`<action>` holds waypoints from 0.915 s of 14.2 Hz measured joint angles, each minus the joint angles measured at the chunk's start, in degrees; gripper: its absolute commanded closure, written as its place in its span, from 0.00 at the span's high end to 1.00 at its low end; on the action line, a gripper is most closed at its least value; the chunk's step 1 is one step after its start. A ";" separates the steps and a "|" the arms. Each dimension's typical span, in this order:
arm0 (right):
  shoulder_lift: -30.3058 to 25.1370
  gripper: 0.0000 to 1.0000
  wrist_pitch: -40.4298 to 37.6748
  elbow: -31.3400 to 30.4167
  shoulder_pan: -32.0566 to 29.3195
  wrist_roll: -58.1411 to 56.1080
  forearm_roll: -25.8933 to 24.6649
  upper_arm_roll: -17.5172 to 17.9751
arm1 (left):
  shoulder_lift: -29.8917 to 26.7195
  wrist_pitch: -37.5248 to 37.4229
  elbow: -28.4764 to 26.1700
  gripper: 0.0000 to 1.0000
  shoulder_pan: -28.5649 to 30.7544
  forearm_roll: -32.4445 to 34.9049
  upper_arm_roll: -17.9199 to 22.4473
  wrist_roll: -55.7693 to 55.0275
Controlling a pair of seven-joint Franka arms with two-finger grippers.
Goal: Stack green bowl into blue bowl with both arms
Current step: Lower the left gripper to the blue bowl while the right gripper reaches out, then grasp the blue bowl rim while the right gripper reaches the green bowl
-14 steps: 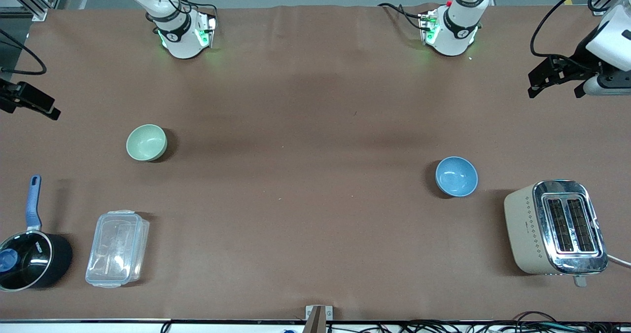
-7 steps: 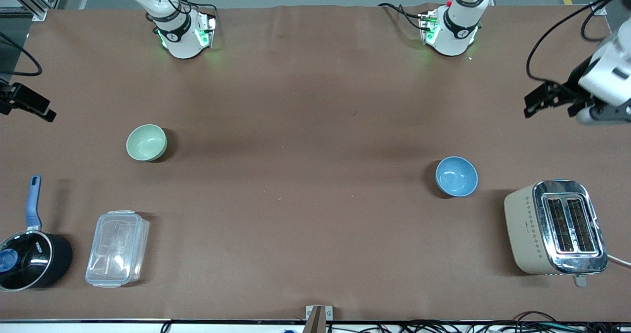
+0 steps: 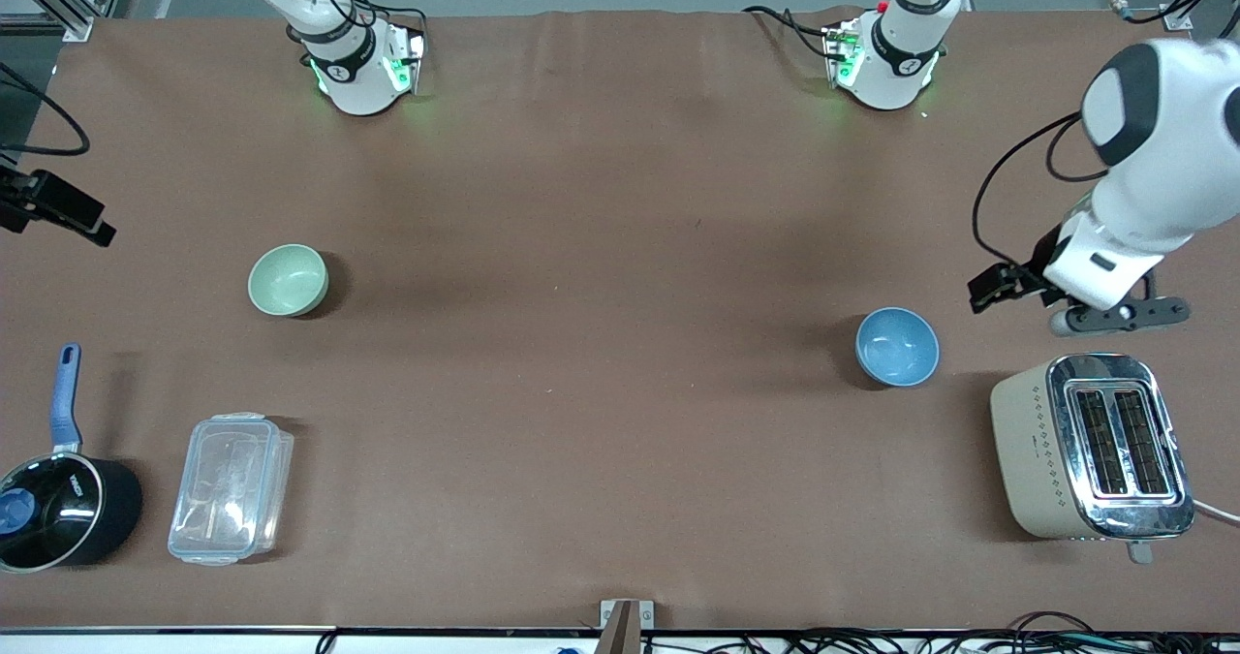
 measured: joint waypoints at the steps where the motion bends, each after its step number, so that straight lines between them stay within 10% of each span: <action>1: 0.57 1.00 1.34 -0.41 0.00 0.00 0.00 -0.01 | 1.16 3.44 -1.92 1.00 0.00 0.00 0.00 -0.43; 8: 4.62 1.00 14.64 -7.52 -1.36 0.00 0.00 -0.34 | 10.49 20.54 -9.94 0.94 1.00 0.50 0.07 -0.58; 13: 4.99 0.99 26.60 -16.61 -2.40 -1.44 0.00 -0.37 | 15.82 24.90 -10.80 0.37 1.46 1.80 0.06 -0.54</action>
